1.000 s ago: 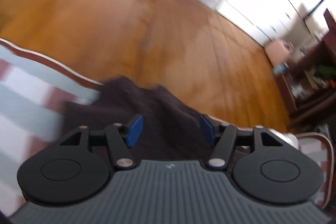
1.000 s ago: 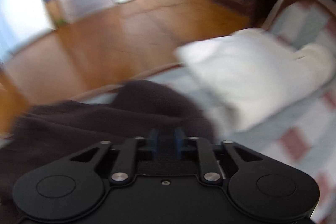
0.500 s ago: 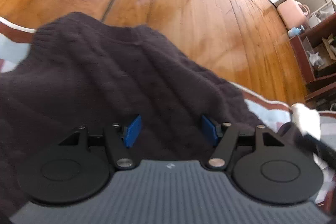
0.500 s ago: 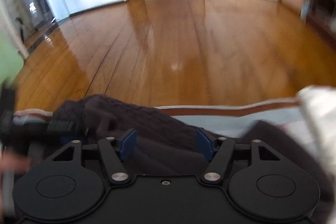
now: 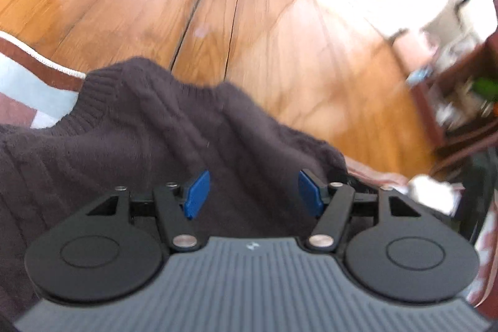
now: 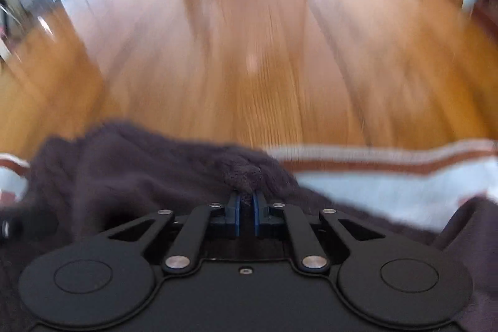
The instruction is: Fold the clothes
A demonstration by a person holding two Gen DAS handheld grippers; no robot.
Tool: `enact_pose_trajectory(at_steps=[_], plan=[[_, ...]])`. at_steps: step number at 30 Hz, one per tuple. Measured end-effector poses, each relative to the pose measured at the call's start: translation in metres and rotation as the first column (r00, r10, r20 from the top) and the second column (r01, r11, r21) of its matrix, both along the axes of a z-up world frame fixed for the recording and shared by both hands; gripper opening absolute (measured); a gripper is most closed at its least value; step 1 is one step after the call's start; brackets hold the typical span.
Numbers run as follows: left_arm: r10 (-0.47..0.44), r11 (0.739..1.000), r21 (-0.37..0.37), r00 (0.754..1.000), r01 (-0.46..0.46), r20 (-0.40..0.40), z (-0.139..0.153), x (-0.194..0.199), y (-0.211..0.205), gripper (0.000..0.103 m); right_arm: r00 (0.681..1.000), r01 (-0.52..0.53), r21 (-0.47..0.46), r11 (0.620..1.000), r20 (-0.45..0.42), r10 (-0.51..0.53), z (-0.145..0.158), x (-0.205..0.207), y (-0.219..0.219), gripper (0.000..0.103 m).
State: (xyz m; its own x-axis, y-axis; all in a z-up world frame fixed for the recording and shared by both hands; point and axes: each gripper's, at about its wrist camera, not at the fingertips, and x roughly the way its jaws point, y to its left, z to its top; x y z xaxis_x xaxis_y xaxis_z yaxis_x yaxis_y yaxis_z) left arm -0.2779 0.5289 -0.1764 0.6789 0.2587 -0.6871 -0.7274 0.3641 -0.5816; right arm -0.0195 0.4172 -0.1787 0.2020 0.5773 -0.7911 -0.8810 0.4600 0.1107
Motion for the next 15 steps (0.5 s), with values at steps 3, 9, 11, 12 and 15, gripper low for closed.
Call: enact_pose_trajectory(at_steps=[3, 9, 11, 12, 15], plan=[[-0.022, 1.0, -0.001, 0.999, 0.022, 0.046, 0.005, -0.006, 0.003, 0.064, 0.999, 0.009, 0.15, 0.989, -0.042, -0.003, 0.027, 0.001, -0.033, 0.008], [-0.182, 0.97, 0.15, 0.98, 0.193, -0.079, 0.023, 0.024, -0.034, 0.068, 0.965, 0.03, 0.399, 0.916, -0.249, 0.077, 0.065, 0.019, -0.084, 0.002], [-0.218, 0.952, 0.182, 0.963, 0.245, -0.158, 0.019, 0.043, -0.046, 0.068, 0.986, -0.028, 0.351, 0.936, -0.143, 0.083, 0.073, 0.014, -0.078, 0.002], [-0.221, 0.956, 0.159, 0.96, 0.248, -0.173, 0.014, 0.047, -0.045, 0.068, 0.986, -0.075, 0.307, 0.949, -0.118, 0.116, 0.073, 0.015, -0.072, 0.006], [-0.185, 0.979, 0.058, 0.972, 0.195, -0.147, -0.004, 0.043, -0.033, 0.068, 0.977, -0.119, 0.171, 0.978, -0.156, 0.146, 0.054, 0.032, -0.051, 0.03]])
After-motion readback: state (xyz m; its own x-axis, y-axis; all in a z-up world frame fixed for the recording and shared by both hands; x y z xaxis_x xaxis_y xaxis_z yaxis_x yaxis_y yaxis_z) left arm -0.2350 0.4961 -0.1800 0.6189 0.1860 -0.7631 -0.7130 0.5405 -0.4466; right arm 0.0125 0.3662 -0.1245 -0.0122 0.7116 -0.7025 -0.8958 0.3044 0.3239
